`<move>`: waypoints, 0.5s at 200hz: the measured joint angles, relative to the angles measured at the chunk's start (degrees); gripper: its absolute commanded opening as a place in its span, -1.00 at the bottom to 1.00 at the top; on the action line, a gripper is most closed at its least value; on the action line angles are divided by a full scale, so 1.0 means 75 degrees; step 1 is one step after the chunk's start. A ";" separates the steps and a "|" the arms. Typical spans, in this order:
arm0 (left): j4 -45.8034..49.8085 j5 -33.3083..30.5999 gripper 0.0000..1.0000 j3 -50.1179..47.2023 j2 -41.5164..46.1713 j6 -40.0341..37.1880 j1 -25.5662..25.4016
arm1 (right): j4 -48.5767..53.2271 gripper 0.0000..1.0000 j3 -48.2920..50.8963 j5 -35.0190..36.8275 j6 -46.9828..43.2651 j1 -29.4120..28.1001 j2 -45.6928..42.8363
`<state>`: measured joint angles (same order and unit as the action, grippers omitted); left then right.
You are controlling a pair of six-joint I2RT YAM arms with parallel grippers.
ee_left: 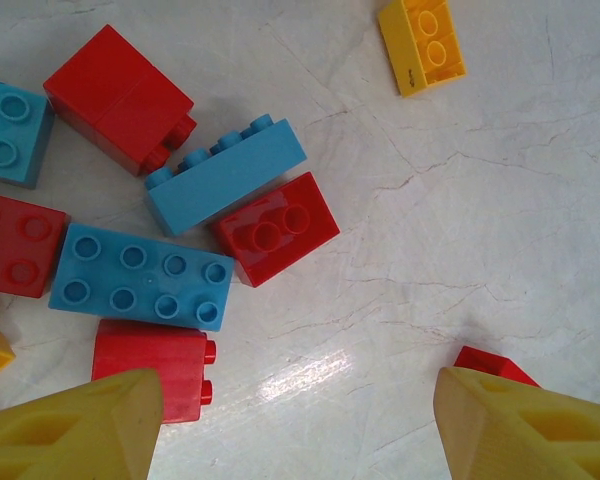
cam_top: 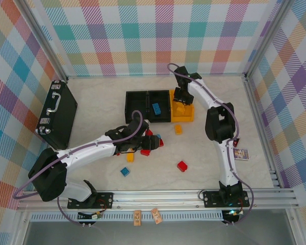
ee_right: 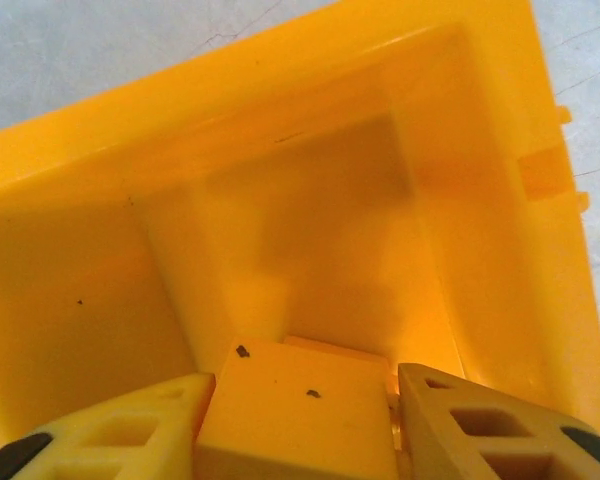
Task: Sort the legos into containers by color
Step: Place the lego in the container.
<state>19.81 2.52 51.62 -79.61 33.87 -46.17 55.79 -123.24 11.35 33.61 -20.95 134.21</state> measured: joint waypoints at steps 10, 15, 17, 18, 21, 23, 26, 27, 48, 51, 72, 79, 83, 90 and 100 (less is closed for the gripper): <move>0.0003 -0.0015 0.43 -0.0009 0.0012 0.0003 0.0000 | 0.0012 0.06 -0.0020 -0.0003 -0.0012 0.0000 0.0000; 0.0012 -0.0017 0.43 -0.0012 0.0029 0.0003 0.0000 | 0.0012 0.08 -0.0026 0.0000 -0.0006 0.0000 0.0000; 0.0015 -0.0020 0.44 -0.0012 0.0032 0.0003 0.0000 | 0.0015 0.09 -0.0029 0.0000 -0.0012 0.0000 0.0000; 0.0017 -0.0020 0.44 -0.0012 0.0038 0.0006 0.0000 | 0.0015 0.09 -0.0029 0.0000 -0.0006 0.0000 0.0000; 0.0020 -0.0020 0.43 -0.0012 0.0047 0.0006 0.0000 | 0.0017 0.10 -0.0032 0.0000 -0.0006 0.0000 0.0000; 0.0020 -0.0020 0.44 -0.0012 0.0055 0.0009 0.0000 | 0.0020 0.10 -0.0035 -0.0003 -0.0009 0.0000 0.0000; 0.0023 -0.0023 0.44 -0.0012 0.0070 0.0020 0.0003 | 0.0029 0.10 -0.0041 0.0000 -0.0003 0.0000 0.0000; 0.0023 -0.0023 0.43 -0.0012 0.0070 0.0023 0.0006 | 0.0029 0.10 -0.0044 -0.0003 -0.0003 0.0000 0.0000; 0.0064 -0.0041 0.43 -0.0012 0.0172 0.0064 0.0026 | 0.0038 0.11 -0.0044 -0.0003 -0.0006 0.0000 0.0000; 0.0076 -0.0044 0.43 -0.0015 0.0187 0.0076 0.0026 | 0.0038 0.11 -0.0044 0.0000 -0.0006 0.0000 -0.0003; 0.0137 -0.0082 0.44 -0.0020 0.0274 0.0128 0.0026 | 0.0023 0.10 0.0009 -0.0009 -0.0009 0.0000 -0.0087; 0.0140 -0.0093 0.44 -0.0029 0.0300 0.0143 0.0026 | -0.0026 0.10 0.0114 -0.0026 -0.0009 0.0000 -0.0192; 0.0140 -0.0099 0.44 -0.0038 0.0312 0.0149 0.0026 | -0.0044 0.09 0.0178 -0.0044 -0.0009 0.0000 -0.0248; 0.0137 -0.0122 0.44 -0.0064 0.0341 0.0169 0.0026 | -0.0058 0.09 0.0297 -0.0064 -0.0009 -0.0003 -0.0385; 0.0157 -0.0166 0.44 -0.0108 0.0399 0.0181 0.0029 | -0.0076 0.08 0.0458 -0.0096 -0.0017 -0.0012 -0.0621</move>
<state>20.99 1.28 50.81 -76.62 35.22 -45.95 55.22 -119.81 10.63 33.47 -21.04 129.56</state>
